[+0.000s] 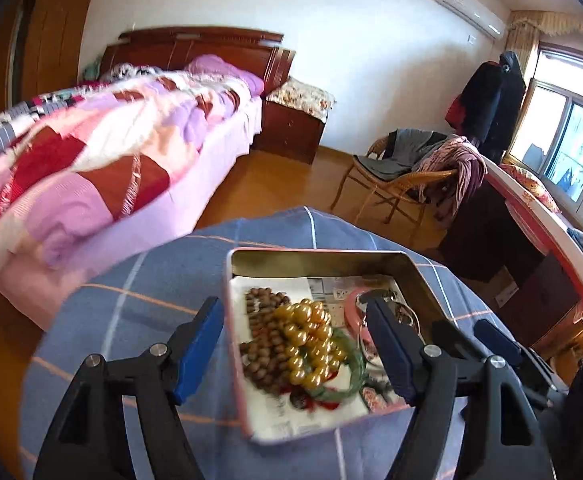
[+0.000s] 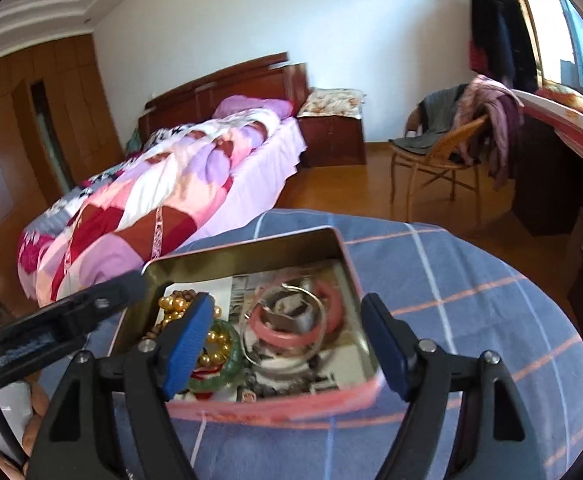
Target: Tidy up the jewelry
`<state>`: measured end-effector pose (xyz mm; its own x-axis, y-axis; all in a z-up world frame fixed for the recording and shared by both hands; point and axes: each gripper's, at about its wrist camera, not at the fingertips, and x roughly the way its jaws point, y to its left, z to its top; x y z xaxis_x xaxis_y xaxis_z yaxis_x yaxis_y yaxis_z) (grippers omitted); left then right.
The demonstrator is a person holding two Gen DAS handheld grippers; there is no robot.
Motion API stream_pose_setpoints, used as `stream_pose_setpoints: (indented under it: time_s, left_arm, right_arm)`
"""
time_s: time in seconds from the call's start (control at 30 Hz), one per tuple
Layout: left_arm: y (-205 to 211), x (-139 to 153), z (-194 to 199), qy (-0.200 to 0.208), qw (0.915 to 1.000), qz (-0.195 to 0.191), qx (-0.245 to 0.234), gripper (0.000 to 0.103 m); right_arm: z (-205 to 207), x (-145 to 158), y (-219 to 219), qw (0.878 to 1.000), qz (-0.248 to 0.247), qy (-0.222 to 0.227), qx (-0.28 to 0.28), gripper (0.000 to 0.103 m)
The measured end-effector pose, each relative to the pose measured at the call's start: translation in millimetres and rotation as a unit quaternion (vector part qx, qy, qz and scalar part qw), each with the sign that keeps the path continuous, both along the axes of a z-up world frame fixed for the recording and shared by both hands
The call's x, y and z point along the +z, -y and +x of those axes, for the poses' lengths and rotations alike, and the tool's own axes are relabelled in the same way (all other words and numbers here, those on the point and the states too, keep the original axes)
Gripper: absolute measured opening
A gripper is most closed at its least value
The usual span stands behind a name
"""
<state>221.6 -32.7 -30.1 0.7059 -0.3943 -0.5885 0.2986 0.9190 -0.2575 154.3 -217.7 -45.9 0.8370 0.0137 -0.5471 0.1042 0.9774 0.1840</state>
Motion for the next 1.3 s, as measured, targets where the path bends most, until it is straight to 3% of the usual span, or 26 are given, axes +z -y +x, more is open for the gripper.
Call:
stream_pose_setpoints:
  time_s: [0.27,0.47,0.93,1.3]
  left_arm:
    - [-19.7,-15.8,-45.9,-0.014,0.9986,0.049,0.013,0.074]
    - [-26.7,-27.8,-75.8,-0.027,0.9965,0.078,0.018,0.074]
    - [-45.1,-48.2,-128.9,-0.038,0.9931,0.106,0.030,0.074]
    - [-45.1,-60.3,-138.0,-0.051,0.9920,0.112,0.026,0.074]
  right_arm:
    - [-38.4,-14.6,1.1,0.998,0.011,-0.054,-0.020,0.079]
    - [-66.7,-9.2,-6.6,0.998,0.005,-0.054,-0.019,0.079]
    - [-112.4,-19.9,-24.2,0.997,-0.008,-0.072,-0.004,0.079]
    - [-118.0,-32.7,-33.5,0.995,-0.003,-0.095,0.012,0.076]
